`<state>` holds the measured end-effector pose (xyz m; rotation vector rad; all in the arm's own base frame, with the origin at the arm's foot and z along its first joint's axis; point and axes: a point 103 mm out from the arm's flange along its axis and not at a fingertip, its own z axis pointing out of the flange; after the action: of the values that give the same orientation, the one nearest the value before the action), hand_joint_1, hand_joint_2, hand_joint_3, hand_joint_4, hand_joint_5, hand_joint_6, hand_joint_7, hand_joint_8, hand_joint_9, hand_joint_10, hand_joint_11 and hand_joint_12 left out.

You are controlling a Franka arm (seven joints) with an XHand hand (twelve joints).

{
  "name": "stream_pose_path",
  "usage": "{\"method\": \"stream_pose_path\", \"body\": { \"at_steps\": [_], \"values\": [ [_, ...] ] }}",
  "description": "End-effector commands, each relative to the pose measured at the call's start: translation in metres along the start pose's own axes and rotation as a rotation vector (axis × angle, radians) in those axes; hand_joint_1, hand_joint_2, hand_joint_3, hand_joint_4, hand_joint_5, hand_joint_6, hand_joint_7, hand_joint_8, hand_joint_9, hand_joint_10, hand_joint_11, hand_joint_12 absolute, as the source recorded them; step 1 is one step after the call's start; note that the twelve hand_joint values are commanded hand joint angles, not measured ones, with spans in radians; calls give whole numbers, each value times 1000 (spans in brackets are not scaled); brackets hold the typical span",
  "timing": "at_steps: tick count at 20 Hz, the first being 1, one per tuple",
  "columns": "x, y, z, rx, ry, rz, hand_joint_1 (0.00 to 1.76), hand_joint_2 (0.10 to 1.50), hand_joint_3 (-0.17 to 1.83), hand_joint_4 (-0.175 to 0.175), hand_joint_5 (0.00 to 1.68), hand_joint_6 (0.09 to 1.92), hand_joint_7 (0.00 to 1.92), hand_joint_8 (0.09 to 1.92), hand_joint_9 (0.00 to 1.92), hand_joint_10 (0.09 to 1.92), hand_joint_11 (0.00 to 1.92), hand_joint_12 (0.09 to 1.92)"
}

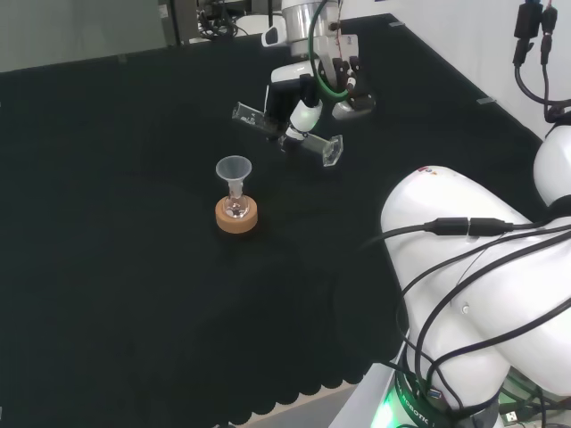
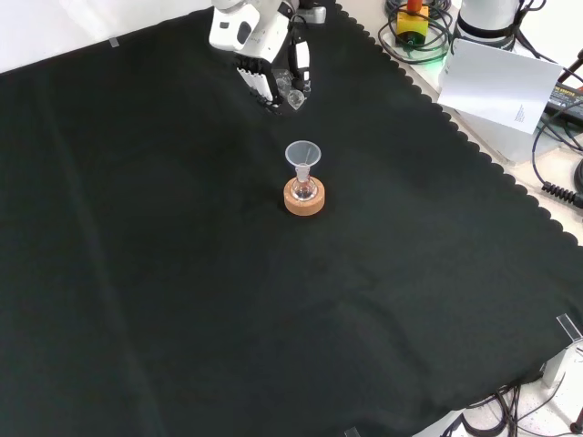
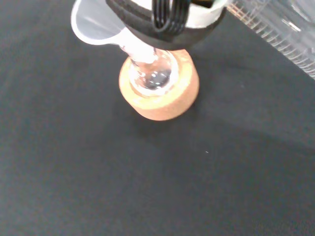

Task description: Put the graduated cylinder back on the table.

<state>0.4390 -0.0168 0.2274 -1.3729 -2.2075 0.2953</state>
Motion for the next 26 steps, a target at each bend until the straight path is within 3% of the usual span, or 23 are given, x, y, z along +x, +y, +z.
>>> {"method": "stream_pose_path", "body": {
  "at_steps": [1,18,26],
  "values": [
    [-11,8,7,-42,83,-42,1317,962,-26,-175,1421,209,1523,87,1702,87,1376,613],
    [-40,62,20,-248,197,-176,1317,962,-26,-175,1420,210,1524,87,1694,87,1374,614],
    [-45,93,29,-358,289,-237,1317,963,-26,-175,1419,211,1524,87,1686,87,1373,615]
  ]
}}
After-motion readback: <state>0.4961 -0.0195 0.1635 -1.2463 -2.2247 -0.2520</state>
